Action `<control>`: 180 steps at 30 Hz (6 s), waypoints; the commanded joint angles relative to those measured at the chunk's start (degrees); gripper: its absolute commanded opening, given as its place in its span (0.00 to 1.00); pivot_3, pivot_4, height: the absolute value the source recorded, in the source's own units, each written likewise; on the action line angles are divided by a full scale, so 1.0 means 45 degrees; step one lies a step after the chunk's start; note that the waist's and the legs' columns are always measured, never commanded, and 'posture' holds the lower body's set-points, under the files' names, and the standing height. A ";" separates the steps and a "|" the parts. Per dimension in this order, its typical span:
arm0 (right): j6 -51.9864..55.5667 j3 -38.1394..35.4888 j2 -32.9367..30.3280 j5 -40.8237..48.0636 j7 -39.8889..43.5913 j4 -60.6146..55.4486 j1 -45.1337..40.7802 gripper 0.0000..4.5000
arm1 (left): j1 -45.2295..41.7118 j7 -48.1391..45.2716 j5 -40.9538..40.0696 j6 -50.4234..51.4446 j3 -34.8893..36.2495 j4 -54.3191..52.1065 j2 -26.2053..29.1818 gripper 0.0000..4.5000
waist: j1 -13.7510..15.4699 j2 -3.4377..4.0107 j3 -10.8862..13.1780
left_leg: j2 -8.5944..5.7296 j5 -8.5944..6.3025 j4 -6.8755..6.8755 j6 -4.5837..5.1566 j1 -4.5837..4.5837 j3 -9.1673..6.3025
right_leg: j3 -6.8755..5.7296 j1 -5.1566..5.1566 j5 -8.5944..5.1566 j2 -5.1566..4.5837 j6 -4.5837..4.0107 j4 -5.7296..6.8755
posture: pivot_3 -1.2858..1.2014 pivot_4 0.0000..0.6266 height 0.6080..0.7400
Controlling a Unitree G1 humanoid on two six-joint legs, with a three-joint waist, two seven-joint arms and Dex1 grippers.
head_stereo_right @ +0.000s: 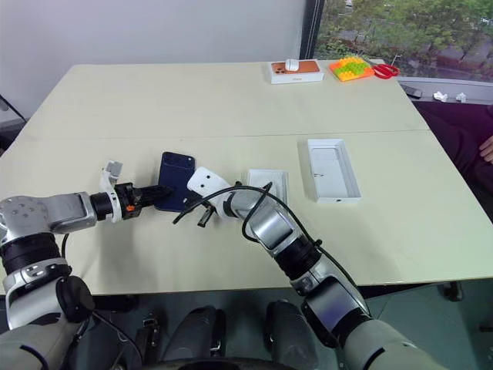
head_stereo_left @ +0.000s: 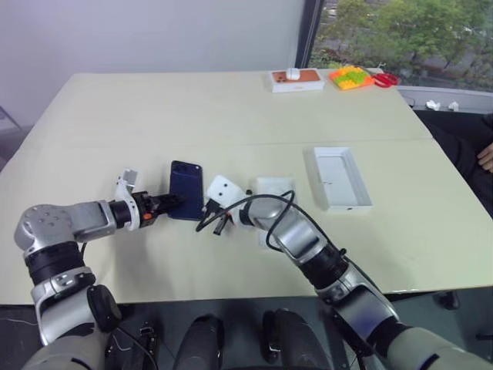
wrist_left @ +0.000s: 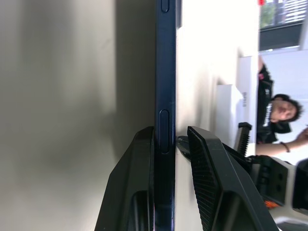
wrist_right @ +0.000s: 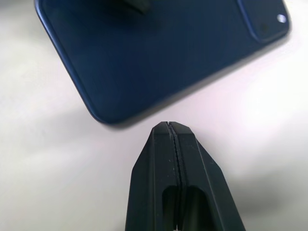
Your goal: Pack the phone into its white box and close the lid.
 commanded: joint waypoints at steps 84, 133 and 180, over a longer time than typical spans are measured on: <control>0.2459 -0.5876 -0.8597 0.2691 0.1097 -0.7271 0.3294 0.00 | 0.1976 0.8383 -1.2783 -0.6110 -0.9187 -0.5954 -0.0550 0.99 | 0.0365 -0.0034 0.0049 | 0.0031 0.0000 0.0001 0.0012 -0.0003 -0.0009 | 0.0006 0.0037 -0.0006 0.0123 -0.0002 -0.0082 | 0.52 0.24 1.00; 0.4431 -0.4554 -0.8210 0.3786 -0.0110 -0.8444 0.4737 0.00 | 0.0890 -0.6898 0.9120 -1.1937 -1.4481 -0.6109 0.0070 0.01 | 0.0355 -0.0009 0.0095 | 0.0071 -0.0035 0.0009 0.0073 -0.0019 0.0005 | 0.0002 0.0021 -0.0008 0.0164 0.0002 -0.0092 | 0.52 0.24 1.00; 0.5022 -0.5958 -0.9881 0.4272 0.0749 -0.9176 0.4581 0.31 | 0.0821 -0.8560 0.8967 -1.1761 -1.2016 -0.5136 -0.0588 0.00 | 0.0305 0.0002 0.0089 | 0.0057 -0.0038 0.0035 0.0080 -0.0005 0.0002 | 0.0004 0.0043 -0.0008 0.0148 0.0006 -0.0078 | 0.52 0.24 1.00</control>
